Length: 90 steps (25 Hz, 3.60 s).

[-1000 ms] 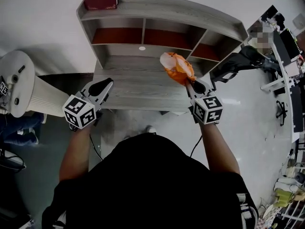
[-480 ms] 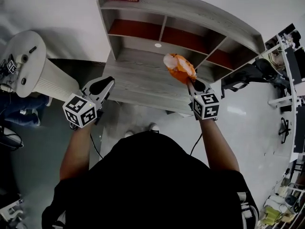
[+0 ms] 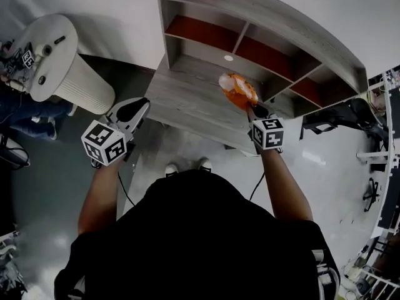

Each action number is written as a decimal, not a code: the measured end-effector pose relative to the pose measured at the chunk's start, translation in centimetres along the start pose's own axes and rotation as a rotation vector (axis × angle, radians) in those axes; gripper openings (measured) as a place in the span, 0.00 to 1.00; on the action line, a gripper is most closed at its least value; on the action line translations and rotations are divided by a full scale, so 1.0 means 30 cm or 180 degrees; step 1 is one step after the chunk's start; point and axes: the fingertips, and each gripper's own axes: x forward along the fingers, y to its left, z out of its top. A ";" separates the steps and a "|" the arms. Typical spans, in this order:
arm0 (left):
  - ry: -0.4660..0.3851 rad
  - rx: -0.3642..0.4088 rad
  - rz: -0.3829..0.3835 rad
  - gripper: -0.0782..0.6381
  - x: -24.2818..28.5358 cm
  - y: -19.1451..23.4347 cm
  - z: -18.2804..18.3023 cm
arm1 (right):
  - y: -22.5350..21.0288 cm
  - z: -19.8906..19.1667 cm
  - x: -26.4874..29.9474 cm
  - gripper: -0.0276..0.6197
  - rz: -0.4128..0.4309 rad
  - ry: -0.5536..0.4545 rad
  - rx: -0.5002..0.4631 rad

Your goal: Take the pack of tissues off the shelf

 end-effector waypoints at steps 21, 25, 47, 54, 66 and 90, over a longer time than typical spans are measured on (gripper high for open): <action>0.0020 -0.0362 0.0741 0.17 -0.180 0.123 -0.144 | 0.092 -0.232 0.460 0.08 0.0358 0.0723 -0.0436; 0.0014 -0.0431 0.0856 0.17 -0.195 0.125 -0.162 | 0.088 -0.300 0.540 0.08 0.0340 0.0870 -0.0605; 0.0171 -0.0631 0.1242 0.17 -0.289 0.189 -0.273 | 0.204 -0.543 0.796 0.08 0.0549 0.1283 -0.1161; 0.0183 -0.0676 0.1322 0.17 -0.305 0.202 -0.285 | 0.224 -0.583 0.851 0.08 0.0584 0.1370 -0.1211; 0.0190 -0.0699 0.1296 0.17 -0.314 0.193 -0.301 | 0.255 -0.592 0.864 0.11 0.0645 0.1363 -0.1134; 0.0109 -0.0564 0.0903 0.17 -0.278 0.169 -0.255 | 0.216 -0.532 0.681 0.28 0.0478 0.1231 -0.0677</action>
